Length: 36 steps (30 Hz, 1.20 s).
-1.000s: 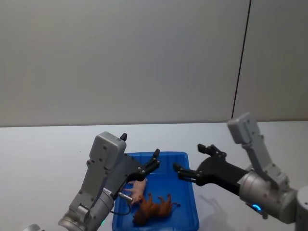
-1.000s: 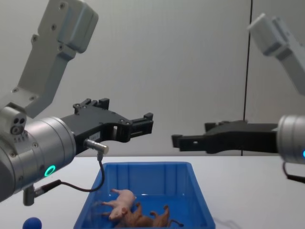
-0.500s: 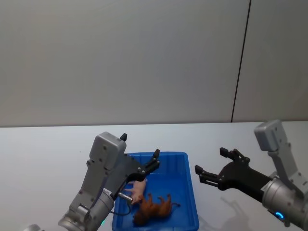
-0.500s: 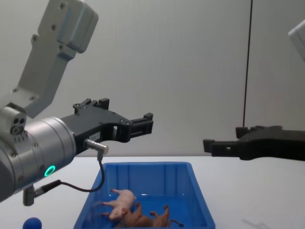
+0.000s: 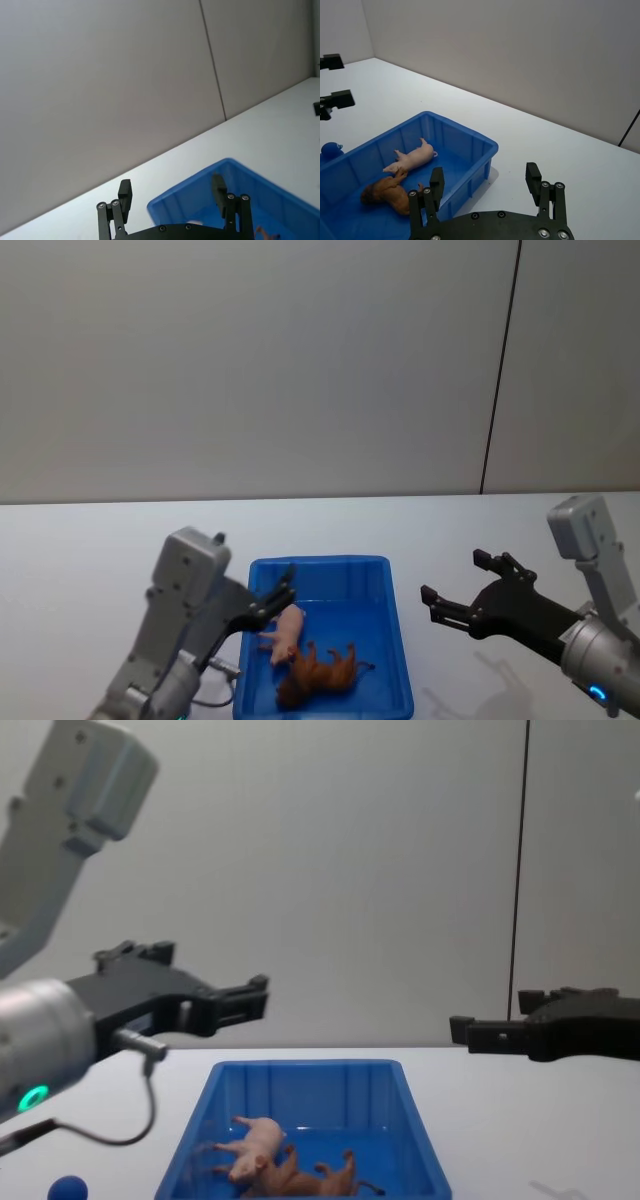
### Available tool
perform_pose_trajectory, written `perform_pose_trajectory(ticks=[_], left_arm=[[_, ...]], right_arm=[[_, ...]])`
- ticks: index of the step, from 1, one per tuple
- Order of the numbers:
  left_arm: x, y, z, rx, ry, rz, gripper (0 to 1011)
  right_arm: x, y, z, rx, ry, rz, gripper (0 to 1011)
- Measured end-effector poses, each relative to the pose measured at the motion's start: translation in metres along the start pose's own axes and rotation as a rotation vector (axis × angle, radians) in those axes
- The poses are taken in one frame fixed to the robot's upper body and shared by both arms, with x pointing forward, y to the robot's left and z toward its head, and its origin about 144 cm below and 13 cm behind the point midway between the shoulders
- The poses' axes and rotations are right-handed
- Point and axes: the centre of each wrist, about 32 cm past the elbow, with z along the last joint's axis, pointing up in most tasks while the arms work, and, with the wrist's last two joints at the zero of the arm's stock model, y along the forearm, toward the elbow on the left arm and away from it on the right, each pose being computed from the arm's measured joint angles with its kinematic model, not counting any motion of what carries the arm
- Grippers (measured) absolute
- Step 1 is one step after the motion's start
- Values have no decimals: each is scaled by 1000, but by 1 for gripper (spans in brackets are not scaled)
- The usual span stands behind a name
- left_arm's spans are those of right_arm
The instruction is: Pick up the two dolls from the table and place them into the box.
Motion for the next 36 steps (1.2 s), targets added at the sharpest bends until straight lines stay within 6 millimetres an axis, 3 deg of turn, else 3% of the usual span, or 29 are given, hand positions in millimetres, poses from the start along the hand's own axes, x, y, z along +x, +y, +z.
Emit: perform_pose_trajectory(ticks=[16, 36], left_arm=[[11, 47, -12, 156, 11, 91, 1001], [10, 66, -51, 298, 99, 102, 1001]], right_arm=[[2, -3, -2, -1, -1, -7, 1001], [2, -4, -2, 0, -1, -8, 1001]])
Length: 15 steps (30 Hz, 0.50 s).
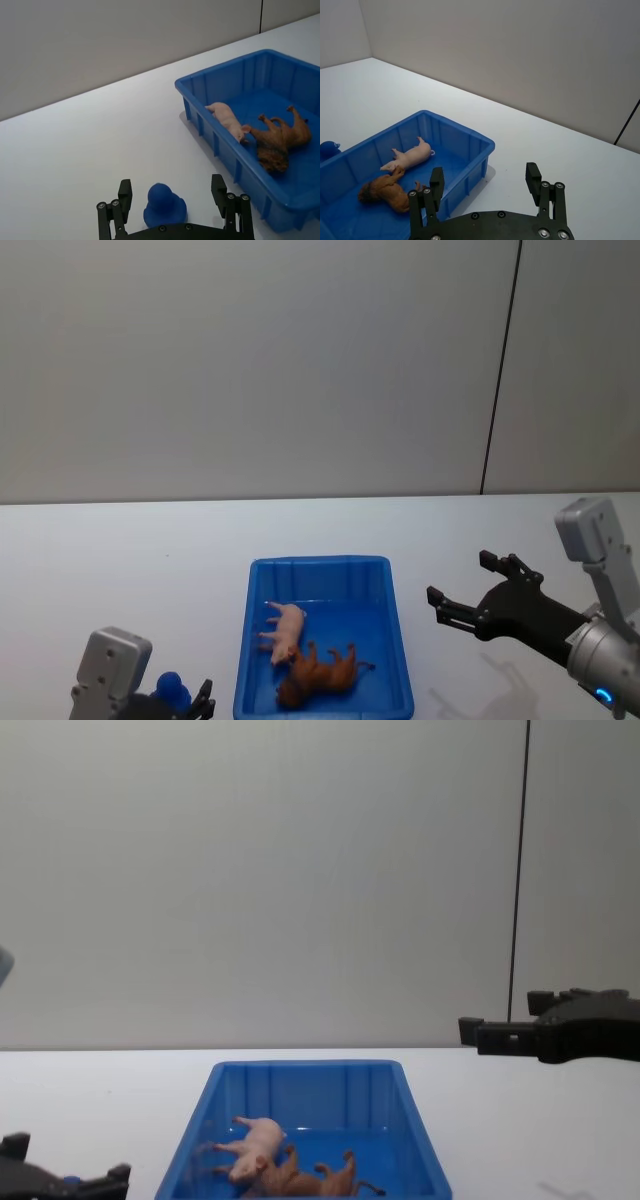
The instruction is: Pick up the two dolls from the table and place them into the box.
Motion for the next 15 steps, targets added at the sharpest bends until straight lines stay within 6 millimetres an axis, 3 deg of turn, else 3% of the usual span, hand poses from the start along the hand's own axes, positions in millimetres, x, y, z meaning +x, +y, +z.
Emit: perform_pose_trajectory(ticks=[15], left_arm=[[1, -12, -22, 50, 41, -4, 1001]], right_arm=[[0, 0, 0, -1, 0, 0, 1001]])
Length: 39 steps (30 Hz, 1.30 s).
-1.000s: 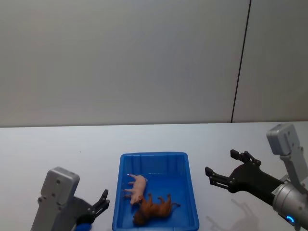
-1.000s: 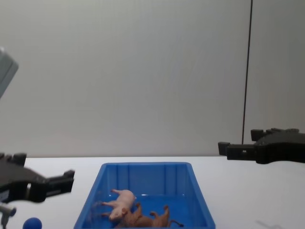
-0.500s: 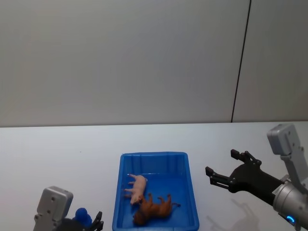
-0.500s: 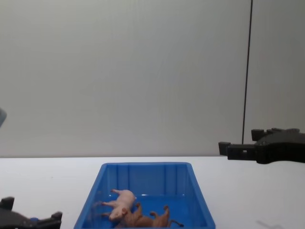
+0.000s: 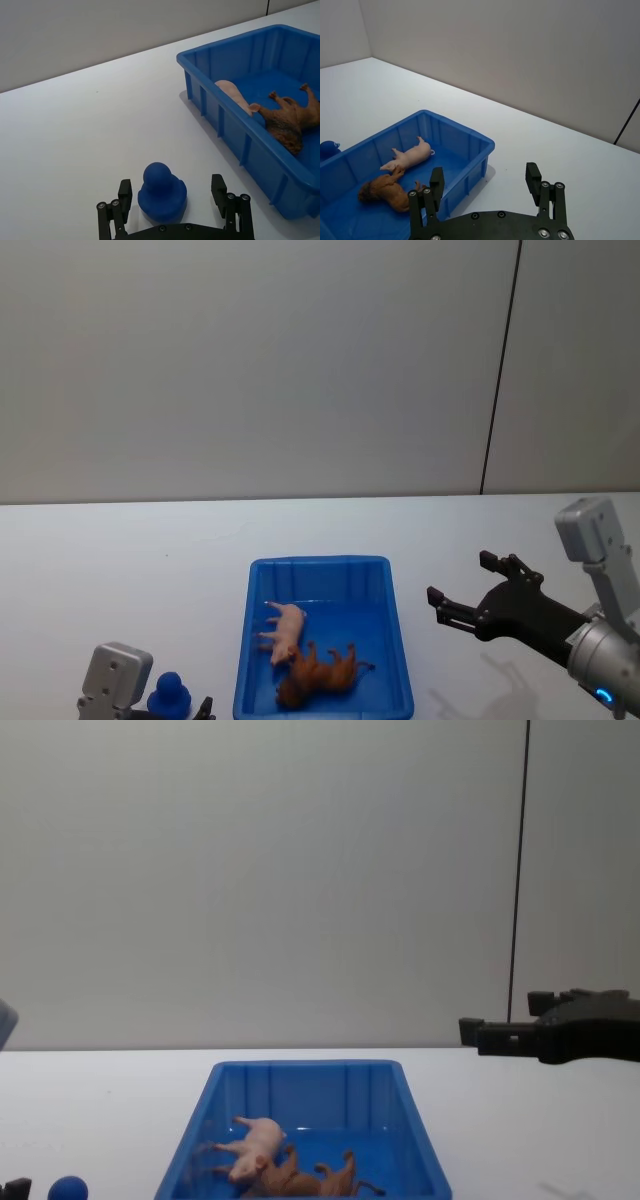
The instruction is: Pick up the two dolls from the table and place them into the box.
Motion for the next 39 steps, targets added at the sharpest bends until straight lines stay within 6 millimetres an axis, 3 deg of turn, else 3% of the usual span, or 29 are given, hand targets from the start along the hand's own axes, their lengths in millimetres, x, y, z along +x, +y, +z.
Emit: perform_pose_trajectory(ticks=[9, 25, 39], left_arm=[[2, -9, -4, 12, 4, -6, 972], [11, -19, -2, 27, -8, -2, 504], [13, -29, 35, -81, -82, -39, 400]], right_arm=[[0, 0, 0, 0, 0, 0, 1001], [0, 0, 0, 0, 0, 0, 1001], [0, 0, 0, 0, 0, 0, 1001]])
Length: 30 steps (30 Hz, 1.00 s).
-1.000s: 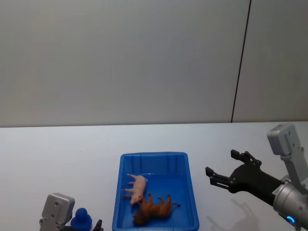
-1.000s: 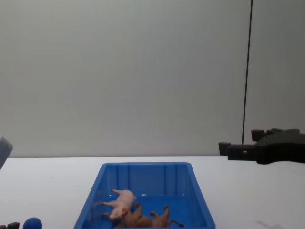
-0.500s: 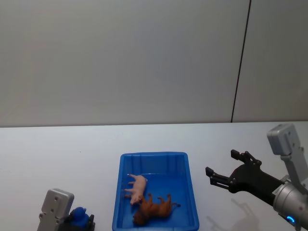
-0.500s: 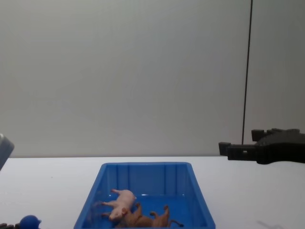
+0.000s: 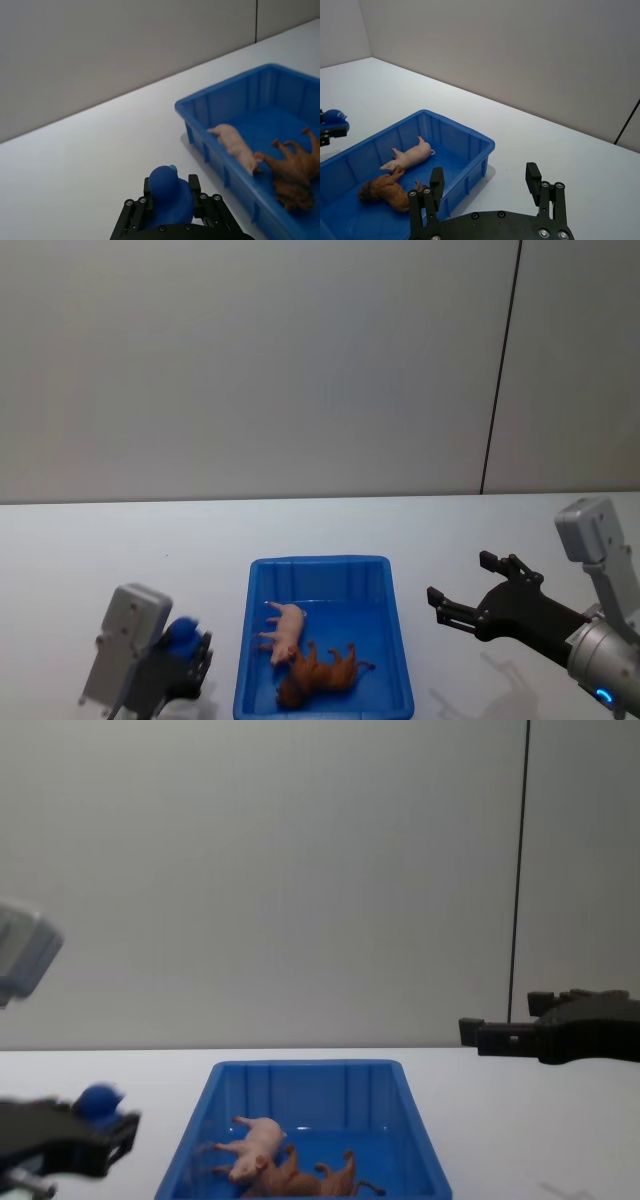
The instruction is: Pick up the two dolls from the table and place them into the box.
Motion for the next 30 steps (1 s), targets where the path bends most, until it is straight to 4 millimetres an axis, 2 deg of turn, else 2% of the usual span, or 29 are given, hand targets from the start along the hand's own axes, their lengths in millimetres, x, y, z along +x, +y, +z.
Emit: perform_pose_trajectory(ticks=[11, 15, 16, 24, 27, 30], left_arm=[[-14, -29, 34, -119, -54, -109, 353], [-21, -40, 41, -147, -64, -152, 509], [-23, -43, 43, -153, -66, -162, 574], [-39, -69, 56, -207, -75, -254, 777], [-44, -75, 60, -225, -77, -274, 906], [-47, -77, 62, -241, -77, -287, 969]], right_arm=[[0, 0, 0, 0, 0, 0, 1001], [0, 0, 0, 0, 0, 0, 1001], [0, 0, 0, 0, 0, 0, 1001], [0, 0, 0, 0, 0, 0, 1001], [0, 0, 0, 0, 0, 0, 1001], [0, 0, 0, 0, 0, 0, 1001]])
